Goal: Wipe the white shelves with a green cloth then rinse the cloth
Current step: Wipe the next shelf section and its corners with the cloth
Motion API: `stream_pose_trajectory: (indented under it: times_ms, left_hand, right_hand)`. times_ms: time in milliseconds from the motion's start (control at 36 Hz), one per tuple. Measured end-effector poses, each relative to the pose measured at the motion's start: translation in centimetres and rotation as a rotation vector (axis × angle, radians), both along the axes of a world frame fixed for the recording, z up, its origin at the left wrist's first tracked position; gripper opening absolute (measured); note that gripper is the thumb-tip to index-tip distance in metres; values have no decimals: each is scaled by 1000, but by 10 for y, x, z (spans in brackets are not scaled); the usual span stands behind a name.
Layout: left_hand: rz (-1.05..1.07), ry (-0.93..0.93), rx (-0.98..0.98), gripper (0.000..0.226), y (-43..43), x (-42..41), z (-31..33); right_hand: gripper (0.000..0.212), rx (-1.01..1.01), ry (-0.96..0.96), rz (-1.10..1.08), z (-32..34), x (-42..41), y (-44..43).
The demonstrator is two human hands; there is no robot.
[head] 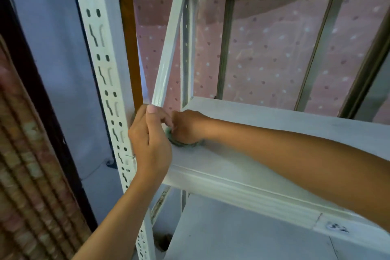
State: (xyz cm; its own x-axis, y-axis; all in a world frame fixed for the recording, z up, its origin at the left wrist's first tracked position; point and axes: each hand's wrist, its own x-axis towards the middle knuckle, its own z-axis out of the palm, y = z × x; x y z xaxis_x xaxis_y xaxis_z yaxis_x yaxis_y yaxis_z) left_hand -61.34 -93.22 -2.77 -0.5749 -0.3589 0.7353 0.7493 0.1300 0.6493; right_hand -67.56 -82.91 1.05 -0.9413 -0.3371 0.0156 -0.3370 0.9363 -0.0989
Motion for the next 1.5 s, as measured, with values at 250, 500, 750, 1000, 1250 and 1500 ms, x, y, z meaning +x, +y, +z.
stream_pose_trajectory:
  times_ms: [250,500,750,1000,1250,1500]
  left_hand:
    - [-83,69,196,48,-23,35,24]
    - [-196,-68,149,49,-30,40,40]
    - [-137,-232,-129,45,-15,26,19]
    - [-22,-188,-525,45,-4,-3,-2]
    - [-27,-179,-46,40,-9,-5,-11]
    - [69,-72,-163,35,-5,-4,-13]
  right_hand:
    - [16,-230,189,-162,-10,62,-61]
    - [31,-80,324,-224,-17,87,-66]
    - [43,101,206,-464,-13,97,-6]
    - [41,309,274,-566,-15,136,54]
    - [25,83,361,-249,-4,92,-36]
    - [24,16,340,-270,-11,10,-23]
